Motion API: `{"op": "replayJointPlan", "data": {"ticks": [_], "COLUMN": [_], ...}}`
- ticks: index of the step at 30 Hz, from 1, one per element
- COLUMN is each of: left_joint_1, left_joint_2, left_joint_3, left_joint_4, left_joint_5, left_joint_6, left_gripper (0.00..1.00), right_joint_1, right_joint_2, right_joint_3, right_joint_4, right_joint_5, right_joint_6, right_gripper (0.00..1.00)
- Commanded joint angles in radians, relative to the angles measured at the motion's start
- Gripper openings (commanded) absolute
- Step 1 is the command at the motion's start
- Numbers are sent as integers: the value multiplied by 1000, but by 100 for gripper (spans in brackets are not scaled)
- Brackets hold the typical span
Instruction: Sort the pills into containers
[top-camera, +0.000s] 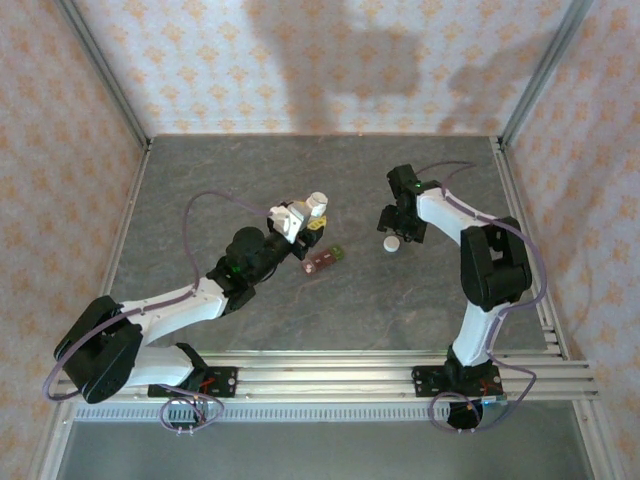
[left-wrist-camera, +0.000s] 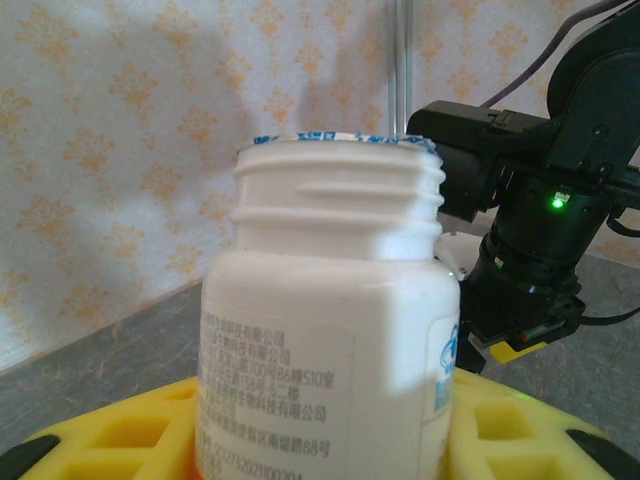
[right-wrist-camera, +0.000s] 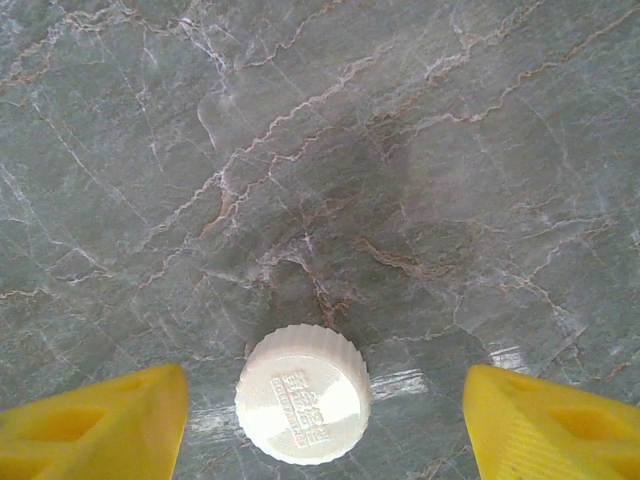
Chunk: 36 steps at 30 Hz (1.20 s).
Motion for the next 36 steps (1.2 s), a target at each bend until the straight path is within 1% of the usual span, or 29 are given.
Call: {"op": "replayJointPlan", "data": {"ticks": [1,8,17,22,27,30,36], "left_joint_1": [-7,-4,-4,-2,10,20,62], "left_joint_2": [31,99,110,116,143,177,263], "left_joint_3": [-8,-15,9,-20,-42,-48,-38], "left_joint_4": [91,179,108,165,228,267,356], "left_joint_5": [-23,-41,-75,-90,-74,-72,-46], "left_joint_6": [4,-36,-72,-78,-98,-112,-159], "left_gripper": [0,0,0,0,0,0,0], "right_joint_1": [11,33,42,41,42,42,42], "right_joint_2": [36,61,77,91,88,73,17], "right_joint_3": [10,-8,-33,-31,-27,-14,58], "right_joint_4": [3,16,31,36,37,33,5], "right_joint_5": [2,6,14,13,4,-12,-66], "right_joint_6": [-18,-16,-16,-17,-20,-15,-1], "right_gripper": [73,71,67,60,42,38,37]}}
